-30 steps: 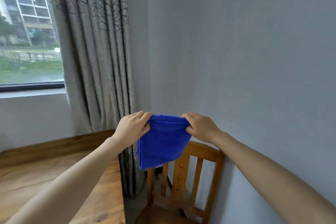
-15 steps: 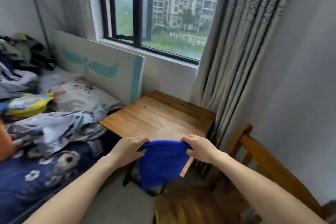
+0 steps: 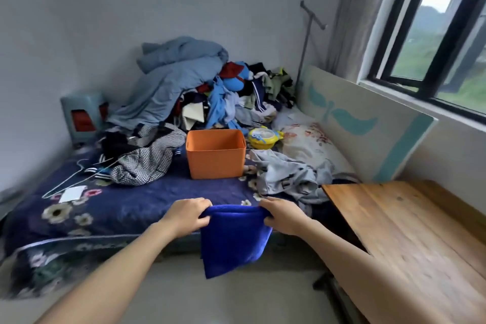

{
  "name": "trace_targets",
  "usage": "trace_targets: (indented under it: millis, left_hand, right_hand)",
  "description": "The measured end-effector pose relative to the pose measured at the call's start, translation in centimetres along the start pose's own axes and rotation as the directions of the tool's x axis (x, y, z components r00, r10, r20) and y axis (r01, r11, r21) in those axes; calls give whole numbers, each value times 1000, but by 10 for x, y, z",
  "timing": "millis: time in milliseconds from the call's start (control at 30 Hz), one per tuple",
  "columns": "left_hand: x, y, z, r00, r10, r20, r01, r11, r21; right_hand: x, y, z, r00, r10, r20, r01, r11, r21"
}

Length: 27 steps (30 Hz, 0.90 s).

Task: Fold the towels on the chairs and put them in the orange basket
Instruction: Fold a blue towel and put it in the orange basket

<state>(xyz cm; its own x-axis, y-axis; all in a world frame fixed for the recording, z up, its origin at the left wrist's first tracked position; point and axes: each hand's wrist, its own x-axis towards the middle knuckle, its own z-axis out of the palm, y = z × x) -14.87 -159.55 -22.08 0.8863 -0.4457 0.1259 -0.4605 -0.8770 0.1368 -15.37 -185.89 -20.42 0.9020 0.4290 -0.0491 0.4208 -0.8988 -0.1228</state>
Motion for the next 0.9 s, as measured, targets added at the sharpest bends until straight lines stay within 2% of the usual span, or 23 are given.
trace_targets:
  millis: [200,433,700,900]
  left_hand:
    - [-10,-48,-22,994,-103,-22,104,994,21]
    - [36,-91,-23,993,-104,-53,106,994,29]
    - [149,-111,7,990,-138,-3,138,990,-16]
    - [232,-125,22,963,-263,64,268,959,-89]
  right_hand:
    - [57,-35,-9,998,-65,-8,65,998,-9]
    - [119,-24,-15,998,-58,-13,58,997,41]
    - [215,64,-6,997,-79,10,79,997,14]
    - [294,129,-12,984,-173,44,174,985,-11]
